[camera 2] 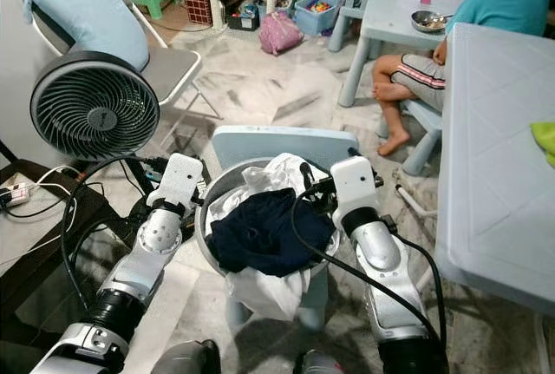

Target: Hang hanger

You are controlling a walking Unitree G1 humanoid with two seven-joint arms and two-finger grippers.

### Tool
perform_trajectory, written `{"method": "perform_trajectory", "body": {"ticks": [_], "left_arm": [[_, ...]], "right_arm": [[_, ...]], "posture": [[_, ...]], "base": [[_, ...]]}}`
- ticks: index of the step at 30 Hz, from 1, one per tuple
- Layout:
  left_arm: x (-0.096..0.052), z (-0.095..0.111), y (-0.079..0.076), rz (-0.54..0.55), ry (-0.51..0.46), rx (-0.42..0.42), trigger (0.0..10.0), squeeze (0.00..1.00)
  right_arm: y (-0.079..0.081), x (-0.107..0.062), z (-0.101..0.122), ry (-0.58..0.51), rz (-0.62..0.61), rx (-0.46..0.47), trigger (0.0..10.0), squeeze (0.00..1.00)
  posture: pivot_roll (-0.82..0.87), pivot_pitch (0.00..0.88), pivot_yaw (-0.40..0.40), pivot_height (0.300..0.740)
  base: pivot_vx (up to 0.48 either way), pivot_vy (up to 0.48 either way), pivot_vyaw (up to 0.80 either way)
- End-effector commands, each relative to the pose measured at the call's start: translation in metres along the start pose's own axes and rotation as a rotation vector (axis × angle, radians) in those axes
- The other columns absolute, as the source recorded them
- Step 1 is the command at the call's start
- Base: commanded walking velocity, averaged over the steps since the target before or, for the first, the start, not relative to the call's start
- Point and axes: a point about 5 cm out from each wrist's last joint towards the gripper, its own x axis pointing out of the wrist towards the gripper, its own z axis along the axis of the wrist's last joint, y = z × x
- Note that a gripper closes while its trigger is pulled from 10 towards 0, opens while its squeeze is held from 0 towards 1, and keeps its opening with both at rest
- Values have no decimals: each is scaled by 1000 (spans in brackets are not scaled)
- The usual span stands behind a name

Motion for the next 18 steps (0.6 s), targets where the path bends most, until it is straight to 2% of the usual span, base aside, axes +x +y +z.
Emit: {"method": "perform_trajectory", "body": {"ticks": [1,11,18], "left_arm": [[1,1,0,29,-7,42,10000,1000],[2,14,-2,102,-94,165,10000,1000],[3,13,-4,86,-96,166,10000,1000]], "right_arm": [[-1,2,1,-5,5,-1,10000,0],[-2,2,1,-9,-1,-6,10000,0],[-2,4,1,-14,2,-5,10000,0]], "posture": [[-17,55,-6,740],[-25,46,-4,740],[-23,41,-6,740]], "base": [[0,0,0],[0,0,0],[0,0,0]]}}
